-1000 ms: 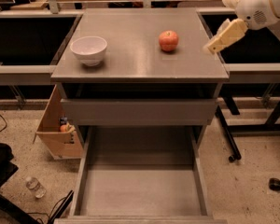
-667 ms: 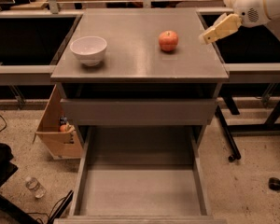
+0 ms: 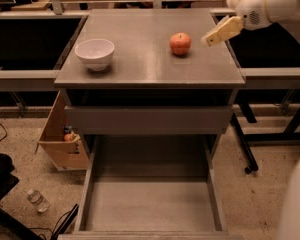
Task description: Place apple into middle drawer
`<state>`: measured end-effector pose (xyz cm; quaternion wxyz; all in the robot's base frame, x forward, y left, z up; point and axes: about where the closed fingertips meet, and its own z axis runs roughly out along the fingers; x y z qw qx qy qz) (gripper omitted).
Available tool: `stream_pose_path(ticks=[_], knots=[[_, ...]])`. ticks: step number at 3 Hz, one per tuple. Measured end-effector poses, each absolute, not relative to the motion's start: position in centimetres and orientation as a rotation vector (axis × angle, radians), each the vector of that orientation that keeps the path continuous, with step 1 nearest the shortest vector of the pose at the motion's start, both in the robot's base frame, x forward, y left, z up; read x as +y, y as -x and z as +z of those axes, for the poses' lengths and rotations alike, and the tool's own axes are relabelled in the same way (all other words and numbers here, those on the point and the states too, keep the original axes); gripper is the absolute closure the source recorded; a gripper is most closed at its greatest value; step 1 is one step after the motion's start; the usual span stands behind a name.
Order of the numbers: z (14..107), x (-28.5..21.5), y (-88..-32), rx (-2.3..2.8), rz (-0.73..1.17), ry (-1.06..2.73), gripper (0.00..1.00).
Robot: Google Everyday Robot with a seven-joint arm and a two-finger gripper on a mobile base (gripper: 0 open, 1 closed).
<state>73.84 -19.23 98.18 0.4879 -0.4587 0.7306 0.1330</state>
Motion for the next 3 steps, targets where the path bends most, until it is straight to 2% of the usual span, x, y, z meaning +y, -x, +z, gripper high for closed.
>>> stream_pose_path(ticks=[2, 3], knots=[[93.0, -14.5, -82.8, 1.792, 0.362, 1.028, 0.00], [90.1, -13.6, -85.2, 1.818, 0.371, 0.988, 0.00]])
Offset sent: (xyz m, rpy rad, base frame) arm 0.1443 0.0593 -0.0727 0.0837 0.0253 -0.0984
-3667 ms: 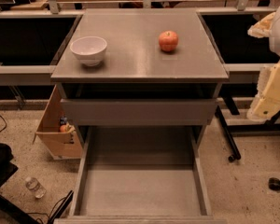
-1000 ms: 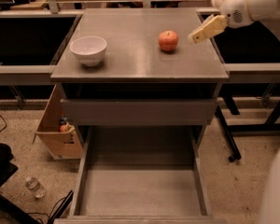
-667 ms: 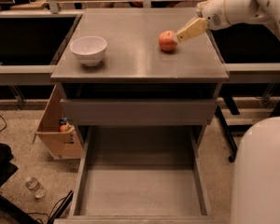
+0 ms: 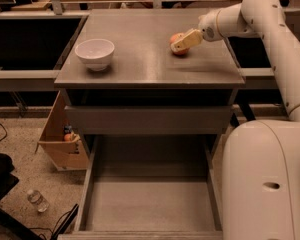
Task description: Place apple into middle drawer
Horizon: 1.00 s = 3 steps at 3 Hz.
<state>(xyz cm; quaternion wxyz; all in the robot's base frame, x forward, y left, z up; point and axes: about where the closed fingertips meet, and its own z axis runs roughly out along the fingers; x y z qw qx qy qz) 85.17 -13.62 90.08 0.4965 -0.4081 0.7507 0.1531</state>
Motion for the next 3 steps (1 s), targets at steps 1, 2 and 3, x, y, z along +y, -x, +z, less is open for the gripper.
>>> stream_pose_path(ticks=[1, 2, 3], knots=[[87.3, -12.8, -86.6, 1.845, 0.398, 0.965, 0.03], [86.2, -11.8, -86.8, 1.849, 0.432, 0.967, 0.25], [86.1, -11.8, -86.9, 1.849, 0.433, 0.967, 0.49]])
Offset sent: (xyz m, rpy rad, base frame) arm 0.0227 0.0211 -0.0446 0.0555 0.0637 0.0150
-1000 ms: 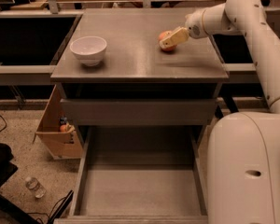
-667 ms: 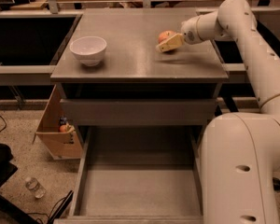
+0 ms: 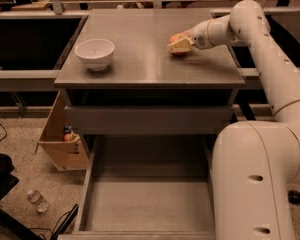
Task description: Place apple into middle drawer
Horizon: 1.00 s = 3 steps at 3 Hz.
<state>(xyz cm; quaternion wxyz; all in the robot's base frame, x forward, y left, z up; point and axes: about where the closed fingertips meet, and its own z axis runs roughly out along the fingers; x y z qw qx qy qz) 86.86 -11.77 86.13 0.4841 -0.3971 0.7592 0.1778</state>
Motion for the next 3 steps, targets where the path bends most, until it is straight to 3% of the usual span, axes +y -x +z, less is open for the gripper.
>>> stream_pose_path(ticks=[2, 3], knots=[[86.16, -11.60, -86.85, 1.846, 0.434, 0.971, 1.00], [86.17, -11.57, -86.84, 1.845, 0.434, 0.971, 1.00]])
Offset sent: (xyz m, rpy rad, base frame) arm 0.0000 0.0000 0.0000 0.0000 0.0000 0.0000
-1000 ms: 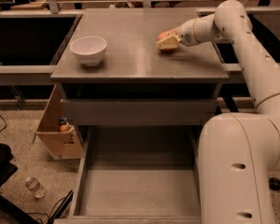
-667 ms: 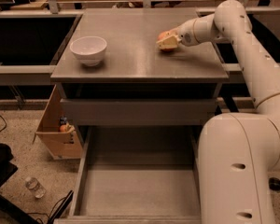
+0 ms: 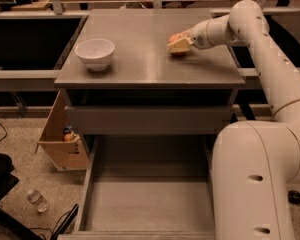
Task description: Place apple into middle drawer
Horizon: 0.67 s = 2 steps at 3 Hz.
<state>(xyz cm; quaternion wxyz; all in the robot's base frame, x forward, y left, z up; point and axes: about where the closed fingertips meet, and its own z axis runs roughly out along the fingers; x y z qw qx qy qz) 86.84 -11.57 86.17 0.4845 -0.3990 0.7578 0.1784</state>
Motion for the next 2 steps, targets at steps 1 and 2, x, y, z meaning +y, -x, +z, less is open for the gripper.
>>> stream_pose_path(ticks=[1, 2], knots=[[87.6, -12.0, -85.5, 1.815, 0.425, 0.966, 1.00], [95.4, -16.5, -81.5, 1.687, 0.292, 0.889, 1.00]])
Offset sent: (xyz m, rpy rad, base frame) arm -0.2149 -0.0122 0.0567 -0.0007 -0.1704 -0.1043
